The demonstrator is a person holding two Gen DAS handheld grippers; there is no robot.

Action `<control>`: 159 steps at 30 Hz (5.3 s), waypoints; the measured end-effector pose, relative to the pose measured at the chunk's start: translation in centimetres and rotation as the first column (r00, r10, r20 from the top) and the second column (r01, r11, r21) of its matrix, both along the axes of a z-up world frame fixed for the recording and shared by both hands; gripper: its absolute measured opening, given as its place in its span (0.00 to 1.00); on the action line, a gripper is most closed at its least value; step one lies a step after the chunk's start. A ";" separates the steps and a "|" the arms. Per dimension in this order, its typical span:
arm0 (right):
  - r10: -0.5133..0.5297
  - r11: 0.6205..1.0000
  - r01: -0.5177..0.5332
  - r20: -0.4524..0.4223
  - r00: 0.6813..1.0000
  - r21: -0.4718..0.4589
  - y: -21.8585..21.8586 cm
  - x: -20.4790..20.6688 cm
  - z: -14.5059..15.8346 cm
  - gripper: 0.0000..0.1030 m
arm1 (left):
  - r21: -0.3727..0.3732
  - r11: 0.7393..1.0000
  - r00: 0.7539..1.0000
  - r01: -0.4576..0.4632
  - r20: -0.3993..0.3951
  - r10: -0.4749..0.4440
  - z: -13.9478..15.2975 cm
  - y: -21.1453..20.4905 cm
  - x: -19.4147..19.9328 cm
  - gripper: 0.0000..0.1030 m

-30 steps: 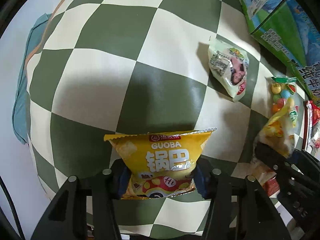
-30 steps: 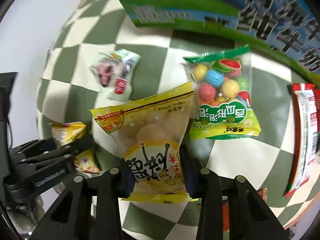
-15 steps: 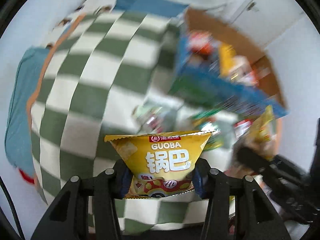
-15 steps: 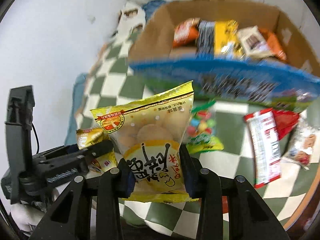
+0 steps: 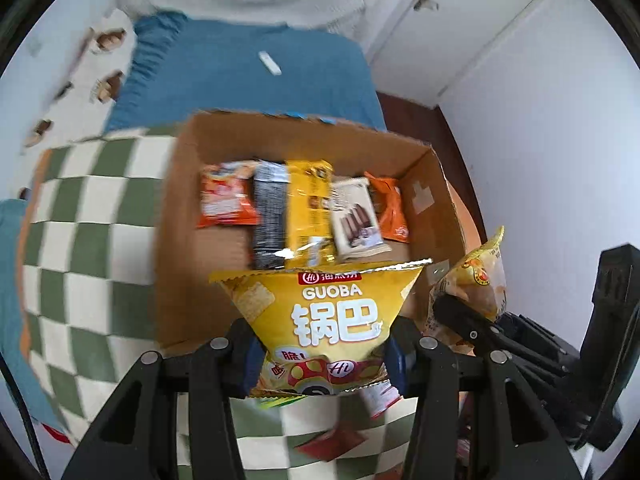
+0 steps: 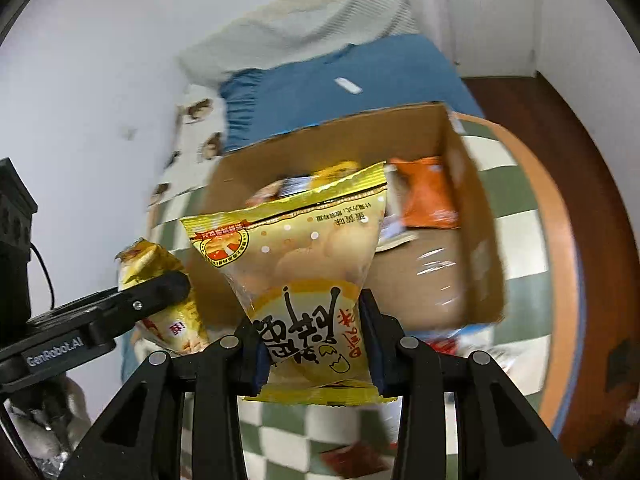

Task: Organize snacks
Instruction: 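Carry both yellow bags into the cardboard box and open both tools, then grasp the green candy bag with the left tool while the right grasps the oat cookie pack, then carry both packs into the cardboard box and open both tools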

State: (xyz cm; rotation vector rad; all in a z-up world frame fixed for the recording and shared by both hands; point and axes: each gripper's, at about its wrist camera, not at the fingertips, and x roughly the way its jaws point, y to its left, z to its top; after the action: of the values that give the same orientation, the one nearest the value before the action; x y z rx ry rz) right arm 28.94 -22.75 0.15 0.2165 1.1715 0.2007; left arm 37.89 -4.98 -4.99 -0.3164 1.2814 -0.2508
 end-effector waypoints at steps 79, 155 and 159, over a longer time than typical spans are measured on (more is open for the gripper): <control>0.021 0.991 -0.005 0.110 0.994 -0.136 -2.6 -9.6 -1.0 0.78 | 0.262 0.958 0.990 -0.119 0.103 0.094 -2.5 -0.6 -11.8 0.94; 0.064 0.984 -0.073 0.065 0.996 0.160 0.7 -7.3 -4.1 0.46 | 0.092 0.995 0.998 -0.045 0.036 0.041 0.1 1.0 -6.0 0.48; 0.108 0.981 -0.118 0.069 0.992 0.153 3.6 -2.6 -3.9 0.46 | 0.121 0.989 0.996 -0.083 0.002 0.084 -0.7 3.0 -1.6 0.48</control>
State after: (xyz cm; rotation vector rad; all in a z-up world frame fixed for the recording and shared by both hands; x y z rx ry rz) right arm 26.35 -19.11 -3.72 0.2801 1.1097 0.3977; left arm 36.32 -1.93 -5.67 -0.2661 1.2772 -0.1009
